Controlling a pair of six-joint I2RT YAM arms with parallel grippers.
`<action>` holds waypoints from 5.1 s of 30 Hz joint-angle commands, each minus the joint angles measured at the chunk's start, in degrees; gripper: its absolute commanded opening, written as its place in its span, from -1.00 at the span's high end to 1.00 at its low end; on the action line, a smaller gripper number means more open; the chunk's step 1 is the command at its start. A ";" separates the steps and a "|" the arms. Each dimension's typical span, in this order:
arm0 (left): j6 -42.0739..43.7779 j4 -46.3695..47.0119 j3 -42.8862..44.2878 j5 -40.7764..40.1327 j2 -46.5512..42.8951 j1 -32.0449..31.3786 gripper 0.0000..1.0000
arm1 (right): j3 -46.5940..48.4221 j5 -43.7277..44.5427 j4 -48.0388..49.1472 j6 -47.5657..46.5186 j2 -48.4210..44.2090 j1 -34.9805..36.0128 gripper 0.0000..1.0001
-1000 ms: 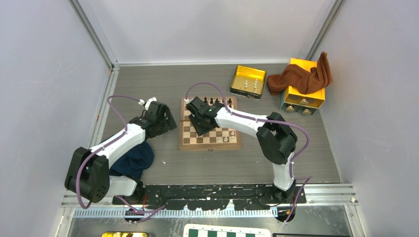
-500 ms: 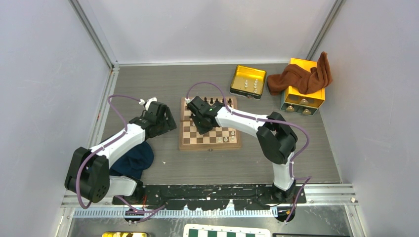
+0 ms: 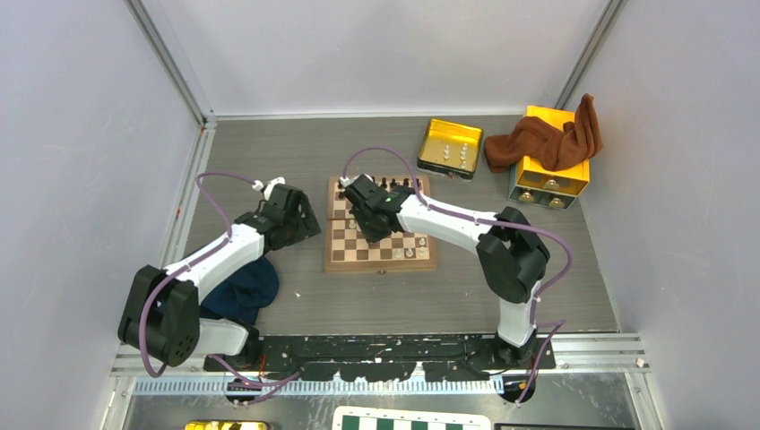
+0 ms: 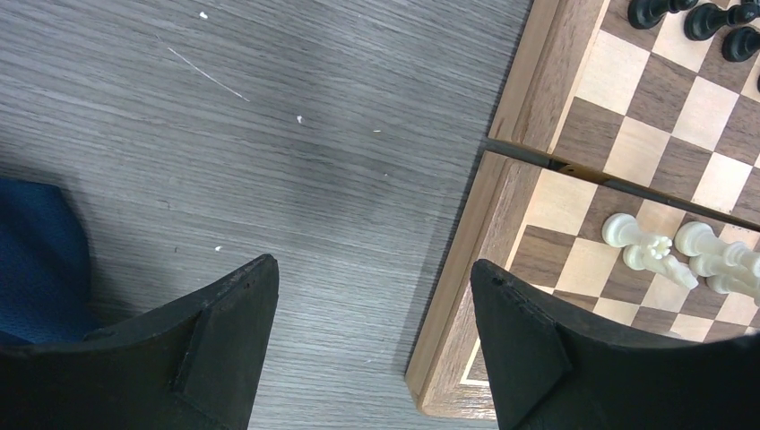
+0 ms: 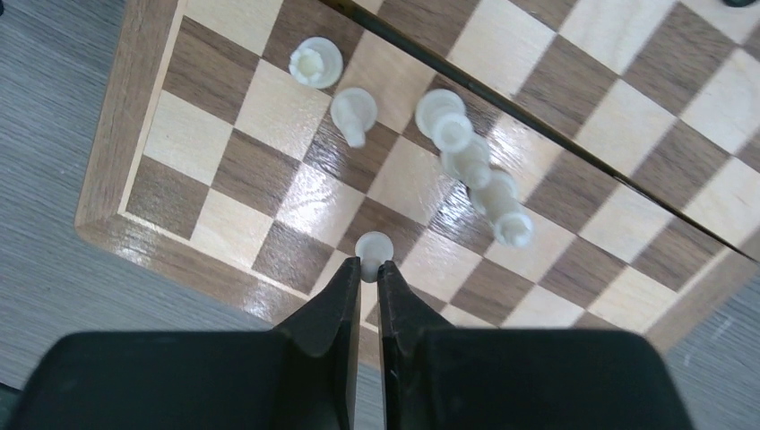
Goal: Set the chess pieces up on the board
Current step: Pick up the chess piece from the chessboard, then place the chess piece on the chessboard, then pick up the chess piece from the chessboard.
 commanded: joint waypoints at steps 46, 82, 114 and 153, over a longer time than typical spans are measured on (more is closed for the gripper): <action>-0.85 2.09 1.70 0.88 1.60 0.35 -0.56 | -14.76 2.95 2.30 3.21 -13.38 -8.66 0.94; -0.53 2.33 1.95 0.98 2.06 0.35 -0.56 | -14.35 2.24 2.66 2.95 -12.27 -9.70 0.41; -0.41 2.02 3.80 0.27 3.25 0.42 -0.56 | -0.18 -2.66 0.44 -2.58 -6.00 -9.74 0.18; 0.45 2.24 4.42 0.00 5.04 0.44 -0.56 | 3.87 -5.18 0.99 -3.32 -0.76 -9.68 0.83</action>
